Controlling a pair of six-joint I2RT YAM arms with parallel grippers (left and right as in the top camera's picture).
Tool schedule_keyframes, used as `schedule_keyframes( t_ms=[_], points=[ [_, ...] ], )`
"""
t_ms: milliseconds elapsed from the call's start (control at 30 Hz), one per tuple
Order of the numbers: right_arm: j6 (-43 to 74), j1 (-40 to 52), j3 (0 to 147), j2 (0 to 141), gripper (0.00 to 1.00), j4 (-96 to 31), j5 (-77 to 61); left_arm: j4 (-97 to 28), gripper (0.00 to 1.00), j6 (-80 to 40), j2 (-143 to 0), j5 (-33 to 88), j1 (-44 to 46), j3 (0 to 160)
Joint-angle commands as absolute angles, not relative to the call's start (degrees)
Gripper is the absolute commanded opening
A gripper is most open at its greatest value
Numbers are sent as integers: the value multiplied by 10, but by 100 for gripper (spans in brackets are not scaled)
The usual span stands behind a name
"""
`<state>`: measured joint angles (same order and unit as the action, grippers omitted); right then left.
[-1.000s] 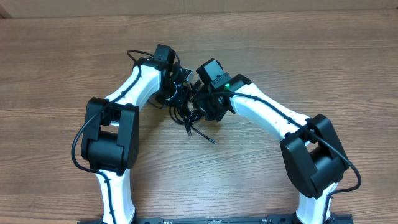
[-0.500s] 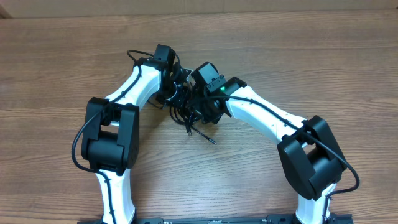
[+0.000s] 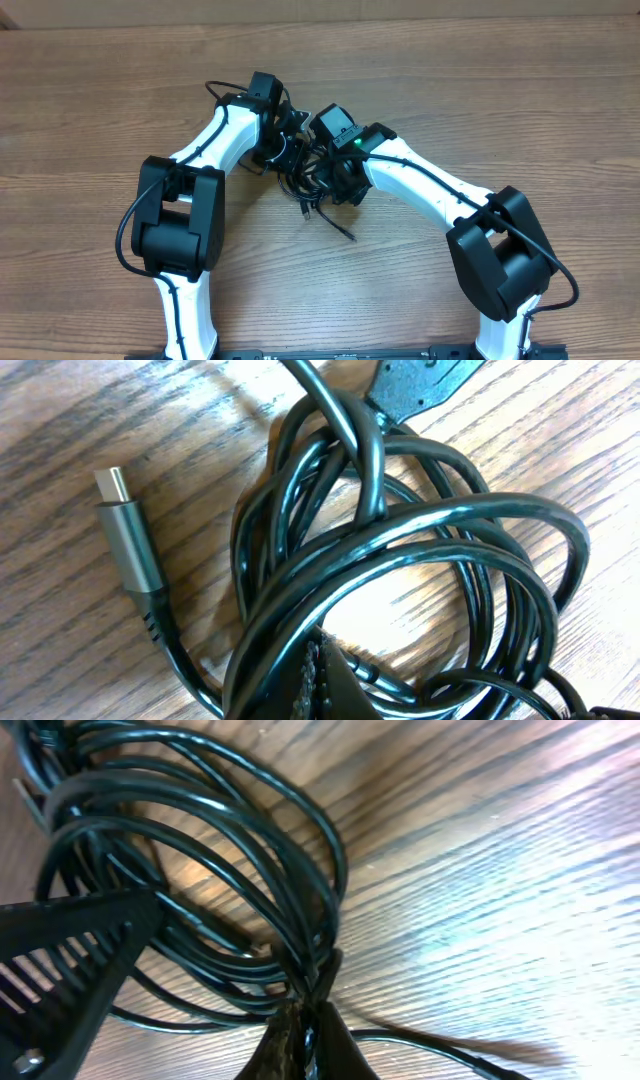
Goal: Untangle cables
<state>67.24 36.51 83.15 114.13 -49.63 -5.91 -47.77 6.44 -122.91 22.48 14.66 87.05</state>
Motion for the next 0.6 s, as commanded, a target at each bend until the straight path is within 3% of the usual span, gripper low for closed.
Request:
schedule_keyframes(
  t_ms=[0,233,567],
  points=[
    [646,356,839,1150,4,-514,-32,-475,4,77,-1247,230,154,868],
    [584,354,839,1150,4,-518,13,-475,4,77,-1247,230,154,868],
    [584,354,836,1150,4,-544,34,-475,4,77,-1247,230,154,868]
  ],
)
